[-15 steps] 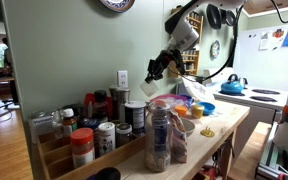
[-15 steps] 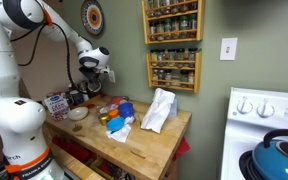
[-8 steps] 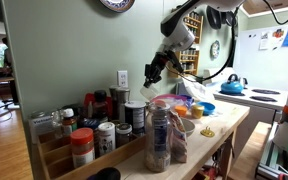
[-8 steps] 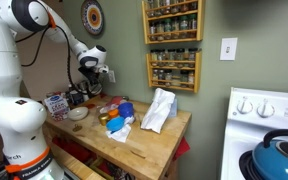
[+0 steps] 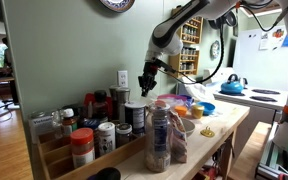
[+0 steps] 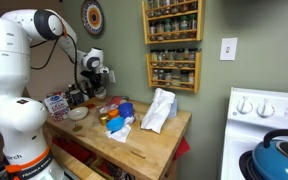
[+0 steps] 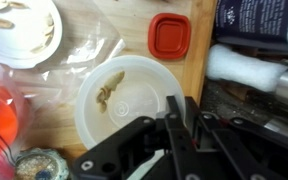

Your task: Spill the transparent bowl is content on a white lid, then spill the white lid is content in a light brown plate

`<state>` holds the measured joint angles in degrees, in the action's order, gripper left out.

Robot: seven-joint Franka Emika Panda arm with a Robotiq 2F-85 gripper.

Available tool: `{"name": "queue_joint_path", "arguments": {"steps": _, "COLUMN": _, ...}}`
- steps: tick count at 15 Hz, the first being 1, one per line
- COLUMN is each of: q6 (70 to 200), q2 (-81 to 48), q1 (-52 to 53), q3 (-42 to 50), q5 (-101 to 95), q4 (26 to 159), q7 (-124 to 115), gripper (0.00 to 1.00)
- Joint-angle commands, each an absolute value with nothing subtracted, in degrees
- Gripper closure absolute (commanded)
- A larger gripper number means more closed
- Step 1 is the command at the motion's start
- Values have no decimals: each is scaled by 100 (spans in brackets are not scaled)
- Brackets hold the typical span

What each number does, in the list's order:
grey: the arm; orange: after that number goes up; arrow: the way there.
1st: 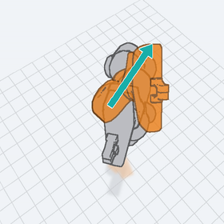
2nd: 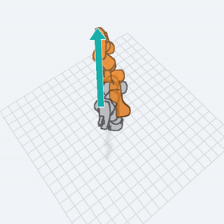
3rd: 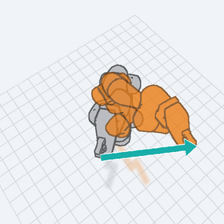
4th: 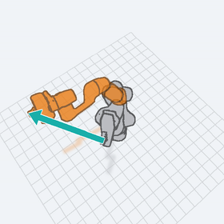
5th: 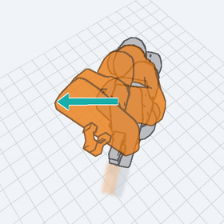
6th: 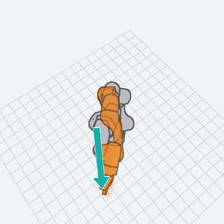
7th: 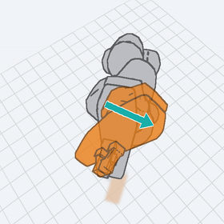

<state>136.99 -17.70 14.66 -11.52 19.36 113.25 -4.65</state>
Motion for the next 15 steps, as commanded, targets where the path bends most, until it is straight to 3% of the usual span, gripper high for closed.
{"name": "queue_joint_path", "arguments": {"steps": 1, "q6": 13472, "q2": -2313, "q1": 1621, "q3": -1046, "q5": 1063, "q4": 10765, "q7": -957, "gripper": 97}}
{"name": "queue_joint_path", "arguments": {"steps": 9, "q6": 13266, "q2": -3047, "q1": 1742, "q3": -1011, "q5": 388, "q4": 10080, "q7": -1092, "gripper": 97}}
{"name": "queue_joint_path", "arguments": {"steps": 11, "q6": 13241, "q2": -3131, "q1": 1727, "q3": -1027, "q5": 411, "q4": 9971, "q7": -1022, "gripper": 61}}
{"name": "queue_joint_path", "arguments": {"steps": 15, "q6": 13168, "q2": -3124, "q1": 1677, "q3": -1078, "q5": 547, "q4": 9891, "q7": -1001, "gripper": 33}}
